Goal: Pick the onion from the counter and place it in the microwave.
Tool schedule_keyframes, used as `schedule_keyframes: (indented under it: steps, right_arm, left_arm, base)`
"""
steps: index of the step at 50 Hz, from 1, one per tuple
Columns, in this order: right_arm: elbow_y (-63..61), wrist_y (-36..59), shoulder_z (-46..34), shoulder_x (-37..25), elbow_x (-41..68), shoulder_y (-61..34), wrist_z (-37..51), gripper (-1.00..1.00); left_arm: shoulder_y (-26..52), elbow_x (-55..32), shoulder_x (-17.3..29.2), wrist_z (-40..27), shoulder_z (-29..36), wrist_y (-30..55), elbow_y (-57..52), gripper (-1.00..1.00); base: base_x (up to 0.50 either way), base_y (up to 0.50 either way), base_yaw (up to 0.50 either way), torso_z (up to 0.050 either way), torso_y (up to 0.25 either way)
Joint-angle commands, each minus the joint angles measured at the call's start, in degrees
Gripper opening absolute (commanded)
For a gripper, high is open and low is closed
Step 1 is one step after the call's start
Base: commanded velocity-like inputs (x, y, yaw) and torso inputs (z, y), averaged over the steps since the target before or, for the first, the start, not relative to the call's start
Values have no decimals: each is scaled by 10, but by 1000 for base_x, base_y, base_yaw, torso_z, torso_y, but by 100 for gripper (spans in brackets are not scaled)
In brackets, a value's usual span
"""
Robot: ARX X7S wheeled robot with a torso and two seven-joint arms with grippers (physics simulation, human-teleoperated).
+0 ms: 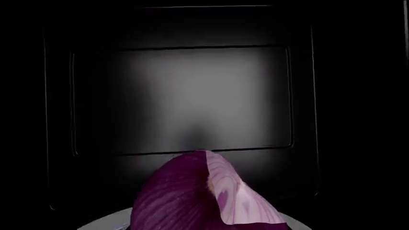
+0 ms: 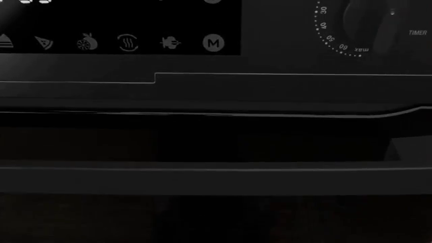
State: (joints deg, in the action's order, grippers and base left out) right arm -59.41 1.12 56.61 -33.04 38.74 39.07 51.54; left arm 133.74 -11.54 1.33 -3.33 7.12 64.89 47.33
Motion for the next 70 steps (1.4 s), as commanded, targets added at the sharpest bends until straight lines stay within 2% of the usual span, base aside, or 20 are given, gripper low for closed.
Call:
schedule_keyframes:
  steps: [1, 23, 41, 50, 51, 62, 70]
  right_arm:
    - [9, -1, 18, 9, -7, -5, -15, 100]
    - [11, -5, 12, 14, -14, -5, -20, 100]
    - [11, -1, 8, 13, -17, -7, -19, 100]
    - [10, 2, 11, 8, -15, -7, -16, 100]
    - [11, 1, 11, 9, -15, -8, -17, 100]
    - [15, -9, 14, 20, -16, -4, -30, 100]
    - [12, -3, 10, 15, -16, -7, -28, 100]
  left_arm:
    - [13, 0, -13, -5, -35, 16, 48, -100]
    - [13, 29, -13, 3, -57, 19, 103, -100]
    - [13, 60, -13, 32, -46, -21, 179, -100]
    - [13, 55, -13, 37, -40, -27, 183, -100]
    - [13, 48, -13, 37, -40, -22, 179, 100]
    - [13, 38, -13, 42, -26, -22, 168, 100]
    - [13, 52, -13, 48, -47, -27, 148, 100]
  base:
    - [0, 0, 0, 0, 0]
    - [0, 0, 0, 0, 0]
    - [0, 0, 0, 0, 1]
    - [1, 0, 0, 0, 0]
    - [0, 0, 0, 0, 0]
    - [0, 0, 0, 0, 0]
    - [0, 0, 0, 0, 0]
